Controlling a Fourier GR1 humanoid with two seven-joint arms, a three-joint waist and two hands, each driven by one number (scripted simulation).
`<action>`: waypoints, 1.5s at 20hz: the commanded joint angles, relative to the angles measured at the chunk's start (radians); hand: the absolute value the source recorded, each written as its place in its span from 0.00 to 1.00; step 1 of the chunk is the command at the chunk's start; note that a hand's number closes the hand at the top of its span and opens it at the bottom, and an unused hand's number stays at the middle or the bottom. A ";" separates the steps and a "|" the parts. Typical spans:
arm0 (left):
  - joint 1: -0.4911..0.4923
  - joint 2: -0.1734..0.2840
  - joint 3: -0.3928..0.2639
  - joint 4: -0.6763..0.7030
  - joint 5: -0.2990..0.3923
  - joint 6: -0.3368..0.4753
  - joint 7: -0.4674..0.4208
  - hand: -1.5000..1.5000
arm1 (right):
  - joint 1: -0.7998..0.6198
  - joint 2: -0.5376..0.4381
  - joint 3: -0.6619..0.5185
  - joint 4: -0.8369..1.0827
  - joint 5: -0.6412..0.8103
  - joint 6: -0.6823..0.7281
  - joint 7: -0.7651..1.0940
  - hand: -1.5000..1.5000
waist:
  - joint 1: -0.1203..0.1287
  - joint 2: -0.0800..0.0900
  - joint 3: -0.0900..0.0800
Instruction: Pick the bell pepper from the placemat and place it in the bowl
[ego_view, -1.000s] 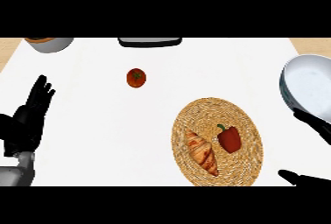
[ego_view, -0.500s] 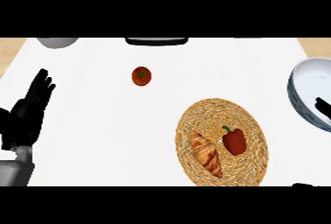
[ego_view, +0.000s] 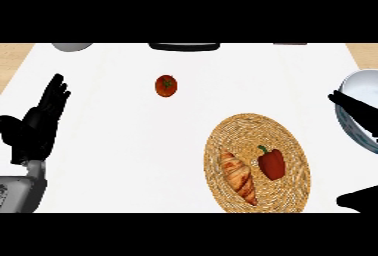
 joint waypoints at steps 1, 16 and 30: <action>0.012 0.034 0.038 -0.013 0.029 -0.050 0.013 0.50 | -0.125 -0.002 0.075 0.089 -0.024 0.130 0.098 0.00 | 0.004 -0.001 0.001; 0.038 -0.047 0.018 -0.062 -0.058 -0.002 0.028 0.50 | -0.313 0.197 0.272 0.424 0.007 0.429 0.204 0.00 | -0.016 -0.004 0.002; 0.008 -0.043 0.121 -0.019 -0.051 -0.104 0.044 0.50 | -0.249 0.362 0.330 0.487 0.419 0.264 0.040 0.00 | -0.021 -0.004 0.002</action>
